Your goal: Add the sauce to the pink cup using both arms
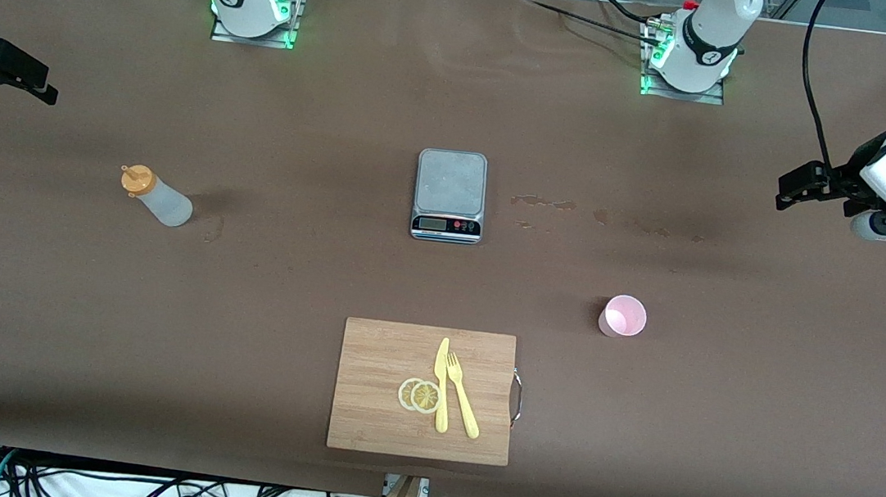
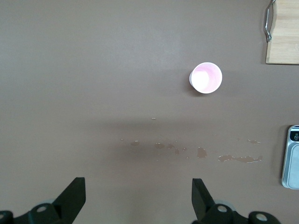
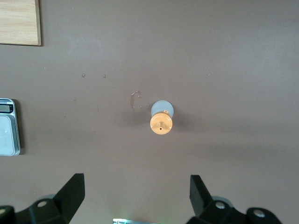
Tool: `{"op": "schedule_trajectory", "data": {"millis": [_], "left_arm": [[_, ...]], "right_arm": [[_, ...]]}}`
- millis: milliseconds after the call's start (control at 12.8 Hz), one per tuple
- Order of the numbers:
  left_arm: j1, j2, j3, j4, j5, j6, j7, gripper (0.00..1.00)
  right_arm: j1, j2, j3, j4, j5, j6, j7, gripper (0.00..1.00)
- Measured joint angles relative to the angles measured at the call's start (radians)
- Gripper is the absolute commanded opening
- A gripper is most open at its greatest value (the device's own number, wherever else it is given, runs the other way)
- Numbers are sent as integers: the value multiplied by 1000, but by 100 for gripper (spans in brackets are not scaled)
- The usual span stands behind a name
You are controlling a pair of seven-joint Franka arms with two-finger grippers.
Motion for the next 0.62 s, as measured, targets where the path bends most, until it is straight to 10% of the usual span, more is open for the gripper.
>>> {"op": "schedule_trajectory", "data": {"millis": [623], "left_arm": [[0, 0, 0, 2, 0, -2, 23, 100]], "right_arm": [[0, 0, 0, 0, 0, 8, 0, 100]]}}
